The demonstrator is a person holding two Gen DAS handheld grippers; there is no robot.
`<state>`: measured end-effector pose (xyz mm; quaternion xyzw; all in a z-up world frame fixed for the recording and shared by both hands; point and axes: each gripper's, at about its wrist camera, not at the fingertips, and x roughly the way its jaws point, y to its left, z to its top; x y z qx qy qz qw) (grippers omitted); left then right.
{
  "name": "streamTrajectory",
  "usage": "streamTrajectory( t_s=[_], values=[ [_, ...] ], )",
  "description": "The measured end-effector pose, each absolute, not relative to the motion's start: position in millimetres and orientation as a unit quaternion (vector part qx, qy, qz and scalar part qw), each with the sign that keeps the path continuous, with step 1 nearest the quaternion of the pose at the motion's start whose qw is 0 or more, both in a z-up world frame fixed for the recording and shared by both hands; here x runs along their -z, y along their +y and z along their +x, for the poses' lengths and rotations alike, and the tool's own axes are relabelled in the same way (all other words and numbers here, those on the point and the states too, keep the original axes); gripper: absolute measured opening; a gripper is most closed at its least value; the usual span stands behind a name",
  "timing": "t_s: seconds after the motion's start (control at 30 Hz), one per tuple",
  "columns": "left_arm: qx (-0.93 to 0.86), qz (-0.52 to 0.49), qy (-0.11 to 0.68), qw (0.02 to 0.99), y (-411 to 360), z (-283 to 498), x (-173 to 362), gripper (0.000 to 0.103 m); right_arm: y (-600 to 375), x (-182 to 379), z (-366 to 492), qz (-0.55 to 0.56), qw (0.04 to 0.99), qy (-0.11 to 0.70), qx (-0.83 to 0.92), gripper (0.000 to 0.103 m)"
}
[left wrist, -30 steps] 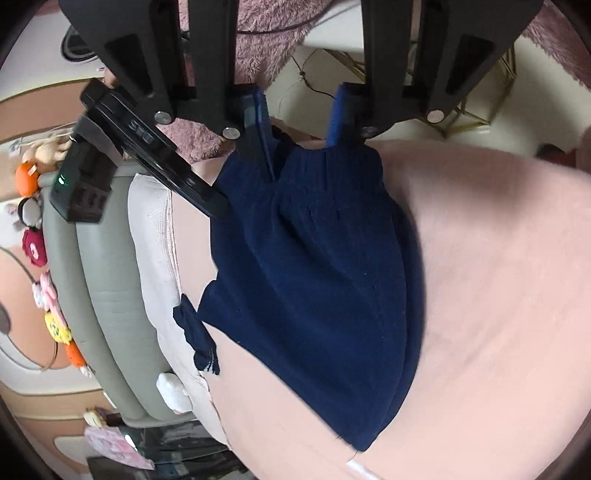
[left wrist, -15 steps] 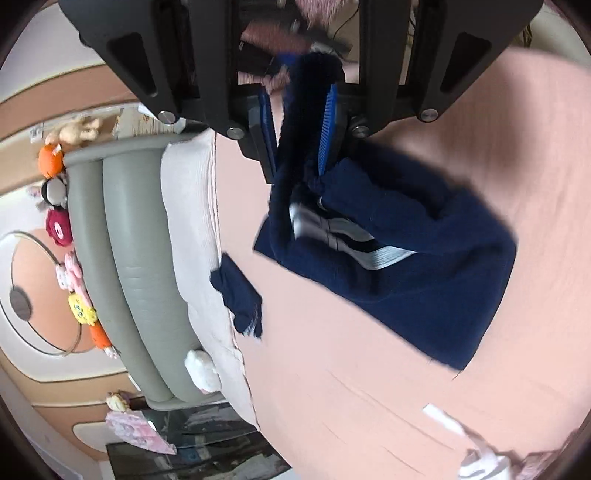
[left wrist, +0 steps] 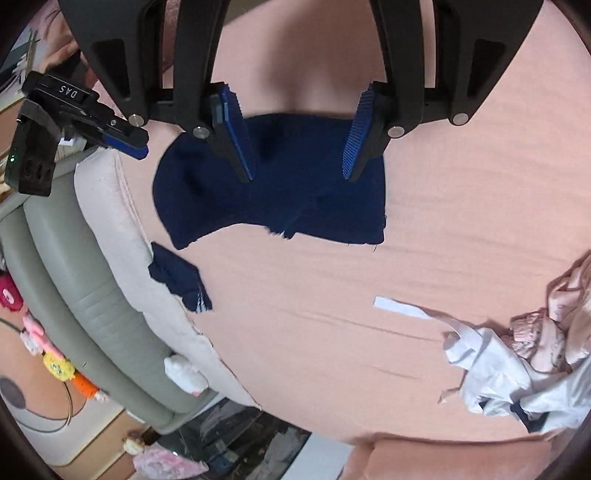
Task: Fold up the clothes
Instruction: 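Lift the shorts hems with both grippers and fold them over onto the waistband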
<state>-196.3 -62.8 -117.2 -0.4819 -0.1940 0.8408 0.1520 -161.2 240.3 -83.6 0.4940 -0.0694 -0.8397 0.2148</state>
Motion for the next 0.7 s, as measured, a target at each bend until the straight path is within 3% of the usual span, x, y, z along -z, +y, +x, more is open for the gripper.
streamTrajectory(
  t_s=[0.13,0.17,0.2,0.3,0.37,0.4,0.43,0.5,0.6,0.7],
  values=[
    [-0.839,-0.491,-0.164,0.167,-56.0,-220.0,122.8,0.052,256.4,80.1,-180.6,0.491,0.196,-0.113,0.841,0.039],
    [-0.833,-0.500,-0.158,0.174,-53.0,-224.9,126.2,0.052,257.1,80.0,-186.3,0.490,0.194,-0.108,0.843,0.044],
    [-0.828,-0.509,-0.153,0.178,-47.1,-228.8,131.2,0.052,252.3,81.5,-193.8,0.494,0.195,-0.097,0.841,0.056],
    [-0.825,-0.501,-0.153,0.213,-35.1,-227.5,135.7,0.052,233.9,94.5,-211.1,0.514,0.206,-0.049,0.832,0.059],
    [-0.824,-0.500,-0.148,0.220,-30.9,-227.2,138.8,0.048,218.8,108.8,-219.4,0.529,0.216,-0.007,0.821,0.054],
    [-0.819,-0.509,-0.149,0.219,-29.2,-228.9,143.8,0.040,216.6,112.4,-221.9,0.533,0.223,-0.005,0.816,0.044],
    [-0.814,-0.515,-0.159,0.216,-30.1,-229.7,147.8,0.025,219.7,112.5,-223.0,0.533,0.232,-0.021,0.813,0.037],
    [-0.805,-0.522,-0.185,0.210,-33.9,-230.0,154.0,0.019,225.9,112.6,-225.0,0.533,0.250,-0.055,0.806,0.020],
    [-0.828,-0.488,-0.196,0.192,-42.1,-218.9,136.6,0.010,235.1,112.8,-228.0,0.532,0.276,-0.104,0.794,0.014],
    [-0.854,-0.449,-0.203,0.170,-50.3,-210.4,118.5,0.009,241.9,113.0,-232.5,0.530,0.293,-0.145,0.782,0.016]
  ],
)
